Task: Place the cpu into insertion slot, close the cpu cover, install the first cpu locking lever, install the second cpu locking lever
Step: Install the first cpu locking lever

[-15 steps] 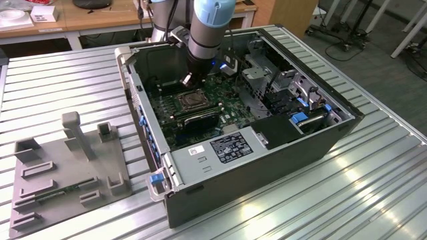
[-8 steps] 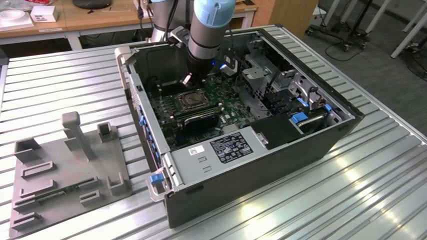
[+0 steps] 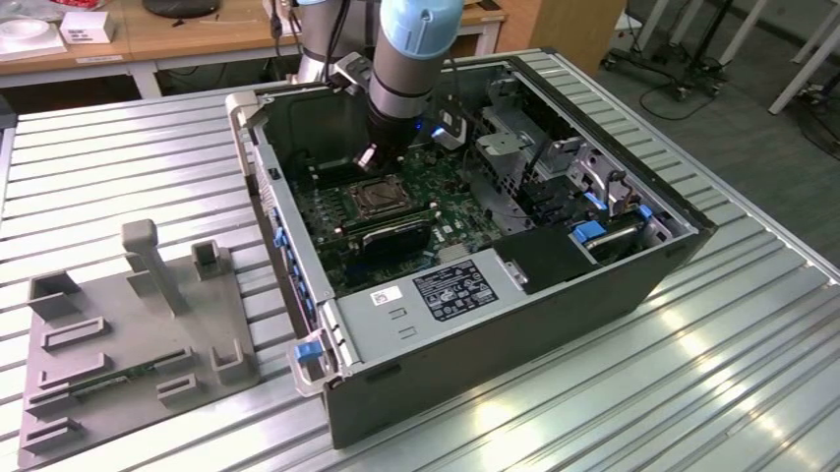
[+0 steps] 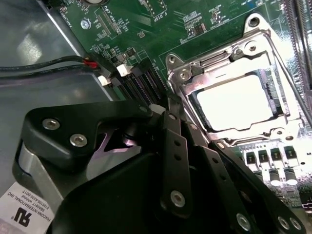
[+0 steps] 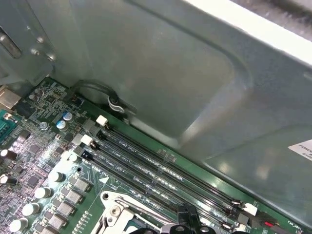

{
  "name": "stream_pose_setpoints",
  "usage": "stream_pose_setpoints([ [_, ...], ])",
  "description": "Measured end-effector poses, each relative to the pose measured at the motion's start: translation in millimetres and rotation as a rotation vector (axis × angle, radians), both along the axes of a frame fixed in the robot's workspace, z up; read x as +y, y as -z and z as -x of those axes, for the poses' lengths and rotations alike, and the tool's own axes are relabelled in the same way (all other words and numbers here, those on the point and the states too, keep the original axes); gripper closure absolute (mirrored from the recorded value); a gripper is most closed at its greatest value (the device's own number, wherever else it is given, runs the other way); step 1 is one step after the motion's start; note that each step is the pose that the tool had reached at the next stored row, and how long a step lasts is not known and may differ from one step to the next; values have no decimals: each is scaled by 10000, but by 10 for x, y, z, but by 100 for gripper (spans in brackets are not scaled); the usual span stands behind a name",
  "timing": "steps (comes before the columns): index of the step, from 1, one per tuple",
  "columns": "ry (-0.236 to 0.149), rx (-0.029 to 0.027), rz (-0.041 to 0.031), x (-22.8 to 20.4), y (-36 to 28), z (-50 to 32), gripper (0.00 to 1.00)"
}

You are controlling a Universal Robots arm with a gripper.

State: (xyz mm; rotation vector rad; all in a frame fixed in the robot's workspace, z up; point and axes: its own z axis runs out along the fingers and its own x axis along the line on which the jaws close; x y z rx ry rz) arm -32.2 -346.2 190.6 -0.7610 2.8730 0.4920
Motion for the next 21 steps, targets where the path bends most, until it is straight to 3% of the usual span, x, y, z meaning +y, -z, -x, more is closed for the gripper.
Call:
stream_pose_setpoints([
  [7,0,-11,-36,1,-2,3,89],
  [13,0,-10,-28,1,-100,3,89],
  [15,0,-10,27,1,-123,3,89],
  [16,1,-10,106,1,-130,3,89],
  [17,2,-7,253,1,-134,4,89],
  [21,70,12,970,1,-134,3,89],
])
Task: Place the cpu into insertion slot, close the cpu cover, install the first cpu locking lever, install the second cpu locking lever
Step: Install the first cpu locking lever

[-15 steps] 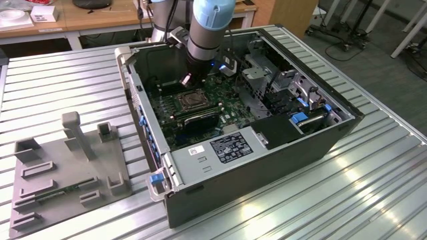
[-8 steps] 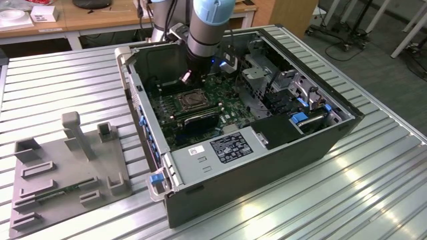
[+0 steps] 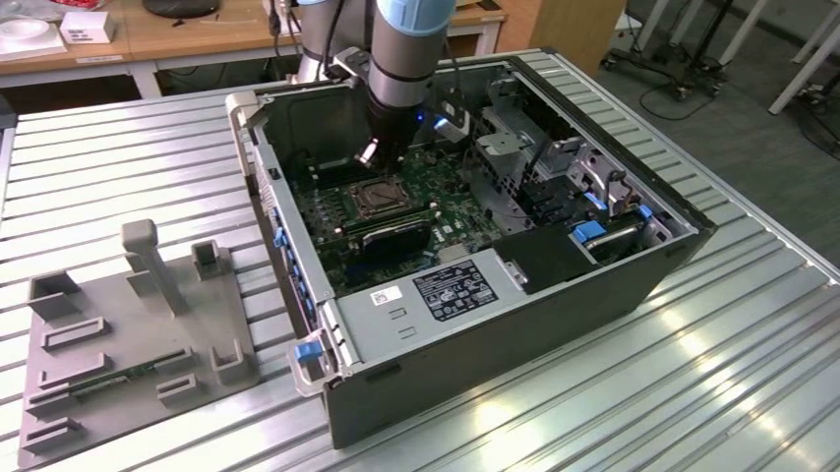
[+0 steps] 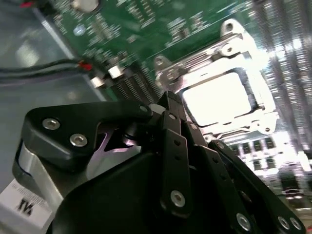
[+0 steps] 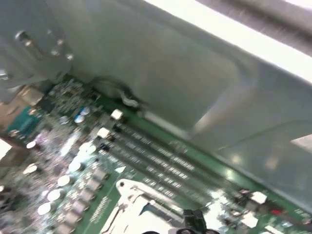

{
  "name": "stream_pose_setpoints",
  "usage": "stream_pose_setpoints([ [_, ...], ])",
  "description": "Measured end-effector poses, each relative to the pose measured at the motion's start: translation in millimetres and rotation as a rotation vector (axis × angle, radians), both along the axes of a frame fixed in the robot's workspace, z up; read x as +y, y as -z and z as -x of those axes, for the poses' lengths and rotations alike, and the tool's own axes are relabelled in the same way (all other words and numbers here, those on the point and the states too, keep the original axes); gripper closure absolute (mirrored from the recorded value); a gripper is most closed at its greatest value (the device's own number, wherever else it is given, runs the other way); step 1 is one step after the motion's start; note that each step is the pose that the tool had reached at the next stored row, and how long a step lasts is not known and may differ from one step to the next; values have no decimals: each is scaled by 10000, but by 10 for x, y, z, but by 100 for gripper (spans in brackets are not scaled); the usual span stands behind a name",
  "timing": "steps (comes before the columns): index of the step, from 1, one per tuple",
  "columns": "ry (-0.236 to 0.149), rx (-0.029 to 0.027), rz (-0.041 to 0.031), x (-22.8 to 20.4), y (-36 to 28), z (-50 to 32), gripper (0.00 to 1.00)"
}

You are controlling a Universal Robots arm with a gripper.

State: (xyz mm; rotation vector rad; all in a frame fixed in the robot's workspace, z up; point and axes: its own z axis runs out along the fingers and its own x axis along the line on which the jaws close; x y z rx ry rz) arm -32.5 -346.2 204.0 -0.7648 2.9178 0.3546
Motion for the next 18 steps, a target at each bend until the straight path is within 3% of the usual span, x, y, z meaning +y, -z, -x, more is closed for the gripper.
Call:
stream_pose_setpoints([
  [1,10,2,182,0,0,0,89],
  [2,11,2,245,1,0,0,89],
  [8,11,1,262,2,-1,0,89],
  [11,377,7,263,2,-1,0,89],
  [18,1086,169,266,2,-24,0,89],
])
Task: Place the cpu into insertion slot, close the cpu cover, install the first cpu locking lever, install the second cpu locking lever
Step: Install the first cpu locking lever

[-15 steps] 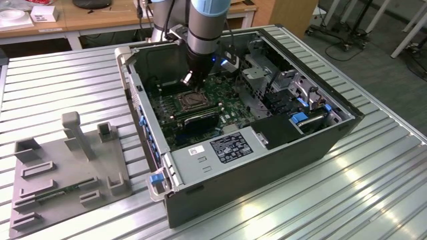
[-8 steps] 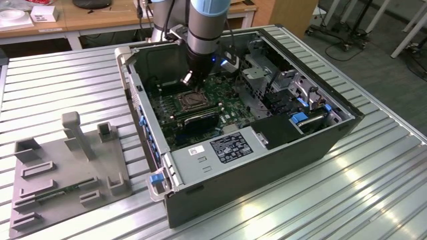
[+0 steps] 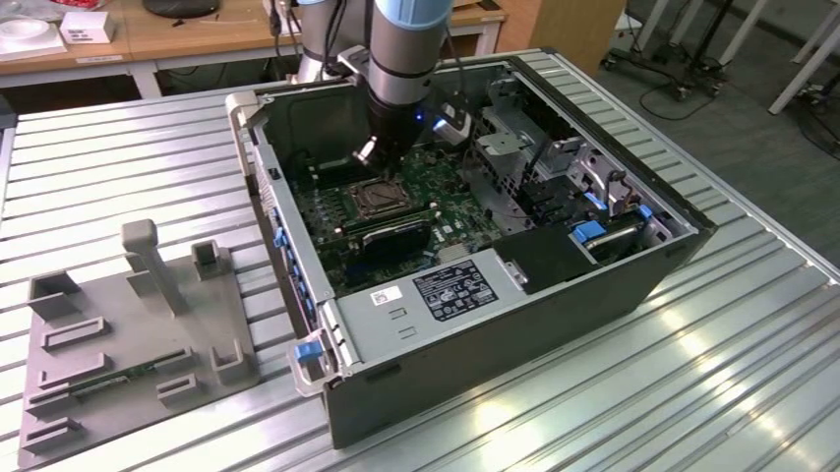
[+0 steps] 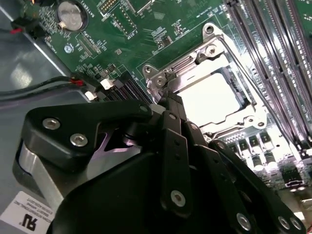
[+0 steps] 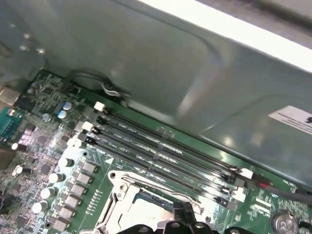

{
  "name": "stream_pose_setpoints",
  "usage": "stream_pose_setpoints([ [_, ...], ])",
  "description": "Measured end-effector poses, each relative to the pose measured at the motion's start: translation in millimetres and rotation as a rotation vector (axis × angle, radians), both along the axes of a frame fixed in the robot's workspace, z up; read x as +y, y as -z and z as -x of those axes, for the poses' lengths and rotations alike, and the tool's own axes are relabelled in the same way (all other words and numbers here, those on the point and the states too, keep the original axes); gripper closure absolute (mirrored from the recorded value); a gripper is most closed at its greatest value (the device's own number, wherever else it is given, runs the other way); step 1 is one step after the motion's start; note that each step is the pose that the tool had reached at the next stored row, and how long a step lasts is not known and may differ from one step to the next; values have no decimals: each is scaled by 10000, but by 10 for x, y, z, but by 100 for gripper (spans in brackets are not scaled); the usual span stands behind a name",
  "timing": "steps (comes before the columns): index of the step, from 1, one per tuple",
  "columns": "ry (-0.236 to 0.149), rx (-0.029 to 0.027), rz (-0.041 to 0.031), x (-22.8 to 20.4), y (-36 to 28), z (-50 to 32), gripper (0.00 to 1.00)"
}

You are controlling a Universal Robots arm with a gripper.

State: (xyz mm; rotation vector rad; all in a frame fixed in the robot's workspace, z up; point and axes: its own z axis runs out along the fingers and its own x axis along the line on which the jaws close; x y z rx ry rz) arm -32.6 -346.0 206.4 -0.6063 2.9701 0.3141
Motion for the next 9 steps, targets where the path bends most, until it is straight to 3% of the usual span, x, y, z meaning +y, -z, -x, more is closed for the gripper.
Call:
stream_pose_setpoints([
  [5,527,114,14,0,-5,0,89],
  [9,912,222,113,0,-6,0,89],
])
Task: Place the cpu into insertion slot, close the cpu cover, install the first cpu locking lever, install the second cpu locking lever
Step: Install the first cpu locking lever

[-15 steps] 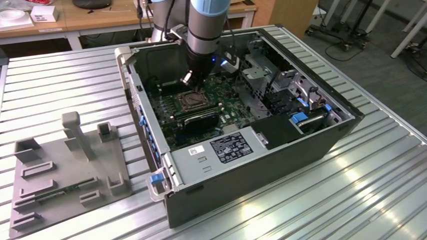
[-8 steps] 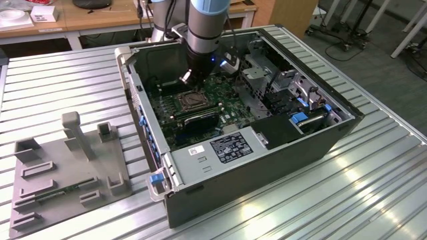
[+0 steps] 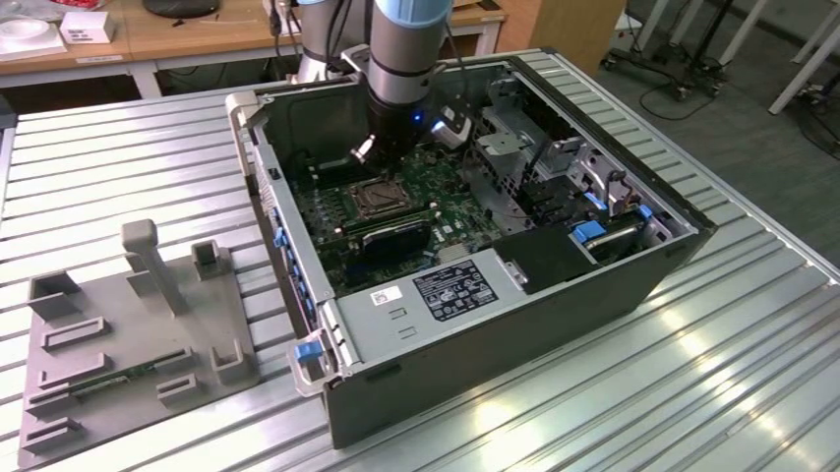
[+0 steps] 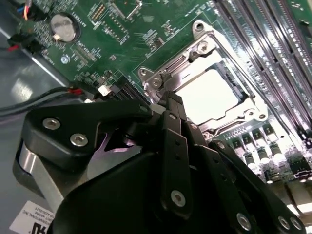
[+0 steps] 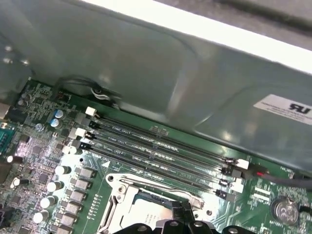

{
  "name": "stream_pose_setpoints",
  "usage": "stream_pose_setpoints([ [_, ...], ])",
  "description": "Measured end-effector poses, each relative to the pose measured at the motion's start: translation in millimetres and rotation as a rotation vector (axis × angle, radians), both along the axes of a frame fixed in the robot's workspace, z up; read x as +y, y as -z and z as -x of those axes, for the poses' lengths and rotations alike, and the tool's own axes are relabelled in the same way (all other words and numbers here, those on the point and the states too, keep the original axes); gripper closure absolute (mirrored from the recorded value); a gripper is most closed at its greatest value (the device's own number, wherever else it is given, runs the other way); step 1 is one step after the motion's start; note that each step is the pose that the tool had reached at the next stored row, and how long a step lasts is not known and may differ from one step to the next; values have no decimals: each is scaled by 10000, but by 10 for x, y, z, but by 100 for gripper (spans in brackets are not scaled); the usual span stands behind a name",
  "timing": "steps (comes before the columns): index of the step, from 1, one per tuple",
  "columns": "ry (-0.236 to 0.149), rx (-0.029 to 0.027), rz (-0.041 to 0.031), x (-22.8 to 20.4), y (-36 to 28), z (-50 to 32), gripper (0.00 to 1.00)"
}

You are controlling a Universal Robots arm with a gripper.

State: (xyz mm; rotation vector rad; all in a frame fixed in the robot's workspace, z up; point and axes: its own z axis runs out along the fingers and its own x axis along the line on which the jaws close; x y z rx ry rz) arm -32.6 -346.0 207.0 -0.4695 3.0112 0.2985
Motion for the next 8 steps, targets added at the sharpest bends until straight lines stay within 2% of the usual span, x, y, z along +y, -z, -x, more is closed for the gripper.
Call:
stream_pose_setpoints([
  [3,255,128,157,0,0,0,89],
  [8,624,404,433,0,0,-2,89],
])
